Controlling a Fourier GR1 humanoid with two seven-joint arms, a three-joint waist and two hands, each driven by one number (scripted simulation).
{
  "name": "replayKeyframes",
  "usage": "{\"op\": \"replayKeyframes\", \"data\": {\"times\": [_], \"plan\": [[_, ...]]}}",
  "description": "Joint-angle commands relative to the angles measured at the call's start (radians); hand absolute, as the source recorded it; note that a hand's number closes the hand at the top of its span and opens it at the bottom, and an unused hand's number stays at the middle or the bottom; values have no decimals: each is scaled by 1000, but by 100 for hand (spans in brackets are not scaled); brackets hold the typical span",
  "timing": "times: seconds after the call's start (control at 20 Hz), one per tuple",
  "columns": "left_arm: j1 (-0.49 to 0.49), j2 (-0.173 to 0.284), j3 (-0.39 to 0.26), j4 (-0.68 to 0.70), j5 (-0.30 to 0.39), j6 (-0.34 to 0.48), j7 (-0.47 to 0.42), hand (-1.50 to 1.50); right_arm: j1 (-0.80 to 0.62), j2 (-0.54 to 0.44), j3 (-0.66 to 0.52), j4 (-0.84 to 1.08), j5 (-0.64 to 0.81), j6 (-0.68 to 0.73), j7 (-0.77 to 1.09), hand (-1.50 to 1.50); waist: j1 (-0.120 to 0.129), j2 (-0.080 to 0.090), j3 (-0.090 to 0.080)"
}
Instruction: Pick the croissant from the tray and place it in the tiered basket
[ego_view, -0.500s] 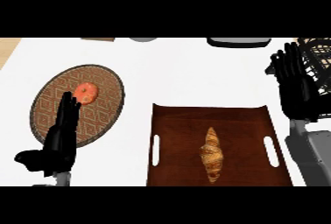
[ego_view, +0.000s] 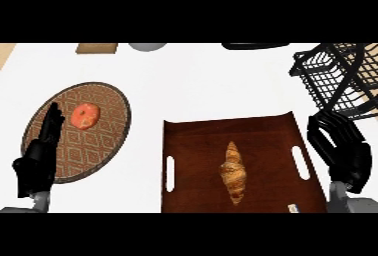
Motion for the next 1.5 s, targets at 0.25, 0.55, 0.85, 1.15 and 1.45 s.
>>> {"op": "replayKeyframes", "data": {"times": [0.25,0.55,0.85,1.15,1.45], "plan": [[-52,80,7,49,-17,-74,52,0,429,108,220,-262,268,-434,82,-150,40,-2,-3],[-114,63,-25,23,-31,-81,86,0,560,-160,381,-356,390,-307,364,-150,90,17,-9],[-153,73,-33,29,-38,-106,108,0,564,-380,408,-528,480,-206,694,-150,130,25,-9],[-179,21,-68,46,-68,-82,119,0,429,-492,342,-665,557,-105,1132,-150,143,22,-5],[-162,40,-37,95,-47,-132,60,0,259,-462,382,-707,598,16,1488,-150,150,18,-3]]}}
